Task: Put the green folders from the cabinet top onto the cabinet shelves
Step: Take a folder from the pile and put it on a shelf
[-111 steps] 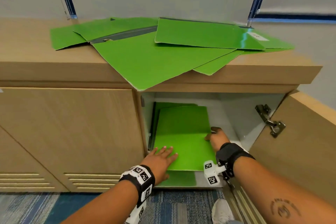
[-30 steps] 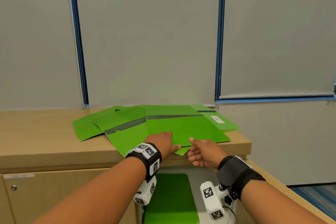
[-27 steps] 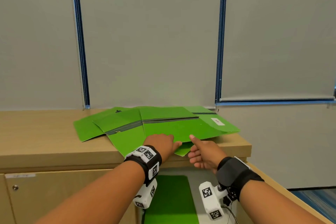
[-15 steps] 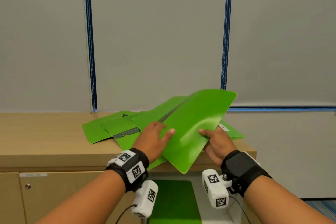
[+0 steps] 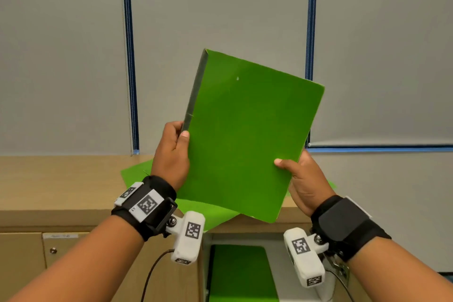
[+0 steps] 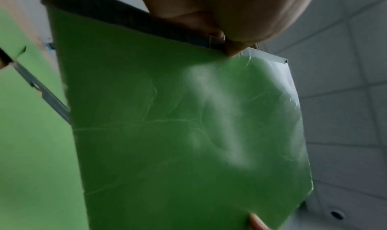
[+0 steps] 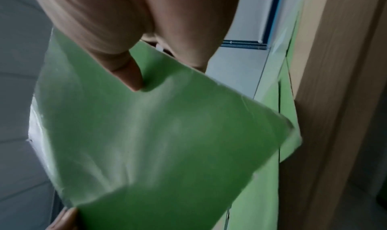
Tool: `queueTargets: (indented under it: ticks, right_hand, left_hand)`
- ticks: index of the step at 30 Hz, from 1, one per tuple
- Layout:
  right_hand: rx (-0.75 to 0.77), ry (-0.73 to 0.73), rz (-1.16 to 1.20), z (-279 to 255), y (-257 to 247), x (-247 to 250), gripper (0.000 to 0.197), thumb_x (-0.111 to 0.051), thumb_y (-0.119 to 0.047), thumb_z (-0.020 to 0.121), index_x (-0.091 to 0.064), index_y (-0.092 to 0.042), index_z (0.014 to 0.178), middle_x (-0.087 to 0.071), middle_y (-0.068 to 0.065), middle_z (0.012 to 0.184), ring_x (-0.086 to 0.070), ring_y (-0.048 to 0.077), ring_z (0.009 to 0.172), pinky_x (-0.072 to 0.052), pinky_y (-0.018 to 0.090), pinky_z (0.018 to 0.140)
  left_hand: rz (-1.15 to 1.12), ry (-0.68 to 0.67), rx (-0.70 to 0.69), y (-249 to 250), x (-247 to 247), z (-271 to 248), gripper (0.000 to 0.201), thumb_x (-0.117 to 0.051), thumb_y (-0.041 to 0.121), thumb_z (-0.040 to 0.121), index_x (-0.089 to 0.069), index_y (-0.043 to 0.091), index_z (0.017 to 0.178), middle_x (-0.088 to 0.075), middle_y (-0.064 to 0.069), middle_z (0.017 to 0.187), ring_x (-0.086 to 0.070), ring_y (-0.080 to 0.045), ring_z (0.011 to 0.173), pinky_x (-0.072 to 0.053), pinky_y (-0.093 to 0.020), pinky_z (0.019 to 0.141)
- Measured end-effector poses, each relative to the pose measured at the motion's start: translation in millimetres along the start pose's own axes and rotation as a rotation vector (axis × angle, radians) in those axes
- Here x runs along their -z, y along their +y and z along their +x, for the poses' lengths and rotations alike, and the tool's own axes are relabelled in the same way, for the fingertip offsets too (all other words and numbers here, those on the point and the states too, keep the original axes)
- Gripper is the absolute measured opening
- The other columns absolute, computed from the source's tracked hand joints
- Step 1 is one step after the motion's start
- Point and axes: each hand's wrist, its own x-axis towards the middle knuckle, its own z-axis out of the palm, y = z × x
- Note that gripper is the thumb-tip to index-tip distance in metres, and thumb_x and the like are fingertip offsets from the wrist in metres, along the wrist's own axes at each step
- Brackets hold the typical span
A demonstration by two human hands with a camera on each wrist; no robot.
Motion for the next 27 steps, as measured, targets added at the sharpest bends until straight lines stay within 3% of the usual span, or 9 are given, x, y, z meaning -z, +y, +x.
queueTargets:
  ticks: [3, 6, 8, 11, 14, 18, 23, 25, 27]
  right_hand:
    - [0.059, 0.095, -0.160, -2.5, -5.6, -3.2, 0.075, -0.075, -0.026, 0.070, -0.038, -0.025, 0.136, -0.057, 0.001, 0.134, -0.057, 0.023, 0.121, -0.048, 0.047, 0.101]
    - [0.019, 0.151, -0.203, -3.8, 0.2, 3.8, 0.080, -0.074, -0.027, 0.064, -0.037, -0.027, 0.135, -0.060, 0.000, 0.128, -0.060, 0.024, 0.116, -0.049, 0.049, 0.098]
    - [-0.004, 0.180, -0.273, -7.7, 7.2, 10.2, 0.067, -0.070, -0.029, 0.058, -0.049, -0.025, 0.122, -0.064, 0.004, 0.123, -0.061, 0.028, 0.112, -0.048, 0.054, 0.097]
    - [-0.083, 0.177, -0.274, -26.6, 28.7, 20.9, 0.044, -0.061, -0.013, 0.060, -0.057, -0.010, 0.104, -0.068, 0.016, 0.111, -0.065, 0.034, 0.101, -0.052, 0.052, 0.090]
    - [-0.179, 0.201, -0.292, -49.6, 61.0, 34.4, 0.043, -0.058, -0.008, 0.060, -0.055, -0.002, 0.102, -0.065, 0.024, 0.112, -0.061, 0.044, 0.105, -0.050, 0.061, 0.090]
    - [-0.281, 0.191, -0.474, -76.8, 116.3, 62.4, 0.041, -0.060, -0.022, 0.056, -0.060, -0.015, 0.096, -0.068, 0.017, 0.106, -0.062, 0.041, 0.101, -0.050, 0.061, 0.088]
    - [-0.433, 0.125, -0.580, -119.6, 181.7, 86.8, 0.036, -0.052, -0.014, 0.063, -0.061, -0.017, 0.097, -0.070, 0.016, 0.102, -0.062, 0.045, 0.097, -0.051, 0.062, 0.086]
    - [-0.478, 0.103, -0.602, -136.5, 193.2, 86.7, 0.032, -0.051, -0.008, 0.068, -0.061, -0.014, 0.098, -0.070, 0.019, 0.100, -0.064, 0.042, 0.089, -0.054, 0.056, 0.083]
    - [-0.528, 0.087, -0.626, -149.3, 205.2, 88.3, 0.024, -0.050, 0.001, 0.079, -0.059, -0.013, 0.097, -0.068, 0.014, 0.093, -0.060, 0.029, 0.076, -0.053, 0.040, 0.073]
  left_hand:
    - [-0.128, -0.005, 0.011, 9.0, -1.3, -8.5, 0.013, -0.043, 0.024, 0.098, -0.051, 0.022, 0.108, -0.062, -0.010, 0.097, -0.056, -0.025, 0.089, -0.046, -0.044, 0.084]
    - [-0.179, -0.042, 0.074, 7.4, -3.2, -25.9, 0.011, -0.043, 0.029, 0.096, -0.052, 0.033, 0.101, -0.063, -0.016, 0.100, -0.059, -0.033, 0.095, -0.048, -0.053, 0.090]
    - [-0.163, -0.050, 0.126, 1.0, -3.7, -42.4, 0.011, -0.042, 0.035, 0.091, -0.051, 0.038, 0.096, -0.063, -0.018, 0.103, -0.059, -0.036, 0.096, -0.046, -0.060, 0.089]
    - [-0.100, -0.062, 0.230, -16.3, -5.6, -74.5, 0.011, -0.042, 0.037, 0.088, -0.050, 0.039, 0.094, -0.061, -0.021, 0.105, -0.058, -0.040, 0.097, -0.046, -0.060, 0.089]
    - [-0.043, -0.112, 0.281, -38.2, -5.1, -114.4, 0.016, -0.040, 0.031, 0.088, -0.049, 0.025, 0.100, -0.061, -0.016, 0.106, -0.057, -0.038, 0.100, -0.045, -0.057, 0.092]
    - [0.045, -0.205, 0.353, -67.4, 1.2, -181.1, 0.019, -0.039, 0.034, 0.091, -0.047, 0.023, 0.103, -0.064, -0.007, 0.097, -0.059, -0.034, 0.091, -0.049, -0.053, 0.087]
    - [0.190, -0.308, 0.502, -107.7, 1.2, -264.4, 0.003, -0.040, 0.019, 0.101, -0.043, 0.019, 0.102, -0.064, -0.007, 0.089, -0.061, -0.029, 0.080, -0.049, -0.041, 0.075]
    - [0.266, -0.333, 0.590, -128.1, -2.5, -286.6, 0.002, -0.039, 0.018, 0.101, -0.040, 0.017, 0.103, -0.063, -0.009, 0.089, -0.061, -0.031, 0.079, -0.050, -0.041, 0.074]
    - [0.305, -0.362, 0.654, -147.7, -7.0, -302.9, 0.005, -0.038, 0.019, 0.101, -0.040, 0.016, 0.104, -0.063, -0.014, 0.092, -0.062, -0.032, 0.080, -0.052, -0.046, 0.076]
